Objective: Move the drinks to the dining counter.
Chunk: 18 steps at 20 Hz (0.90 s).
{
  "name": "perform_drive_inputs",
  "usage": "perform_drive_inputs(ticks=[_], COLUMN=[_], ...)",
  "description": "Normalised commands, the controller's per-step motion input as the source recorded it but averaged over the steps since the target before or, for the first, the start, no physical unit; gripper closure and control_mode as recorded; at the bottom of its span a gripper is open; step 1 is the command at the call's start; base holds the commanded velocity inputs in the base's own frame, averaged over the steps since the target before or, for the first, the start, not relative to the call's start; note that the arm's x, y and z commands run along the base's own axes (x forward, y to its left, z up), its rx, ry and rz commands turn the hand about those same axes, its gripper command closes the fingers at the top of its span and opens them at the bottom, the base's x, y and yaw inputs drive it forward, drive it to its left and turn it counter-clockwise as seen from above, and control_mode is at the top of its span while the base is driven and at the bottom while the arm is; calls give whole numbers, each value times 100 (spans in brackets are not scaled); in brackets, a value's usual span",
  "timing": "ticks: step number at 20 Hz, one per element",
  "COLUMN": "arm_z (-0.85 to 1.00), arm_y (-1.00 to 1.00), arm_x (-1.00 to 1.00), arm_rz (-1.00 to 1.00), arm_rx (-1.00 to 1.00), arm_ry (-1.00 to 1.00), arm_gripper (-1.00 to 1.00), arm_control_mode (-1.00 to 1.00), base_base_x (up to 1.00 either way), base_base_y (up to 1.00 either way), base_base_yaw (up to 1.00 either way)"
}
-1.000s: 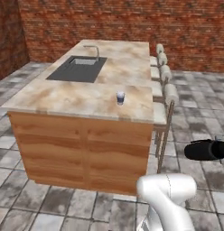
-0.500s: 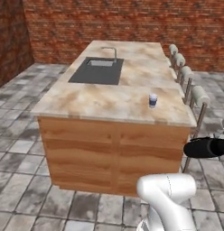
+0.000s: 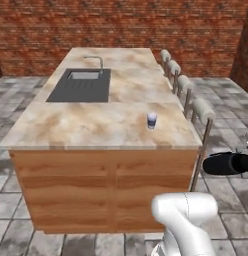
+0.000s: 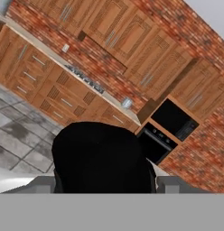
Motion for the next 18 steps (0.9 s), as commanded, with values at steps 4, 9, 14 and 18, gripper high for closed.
perform_drive_inputs(ticks=[4, 9, 14, 18], arm_z=[0, 0, 0, 0], arm_y=[0, 0, 0, 0], arm_x=[0, 0, 0, 0], arm_rz=[0, 0, 0, 0], arm_rx=[0, 0, 0, 0], arm_ry=[0, 0, 0, 0], arm_gripper=[100, 100, 100, 100], arm_control_mode=[100, 100, 100, 100], base_base_x=[48, 70, 85, 91], base_base_y=[-27, 14, 16, 9], base_base_yaw=[-22, -14, -9, -10])
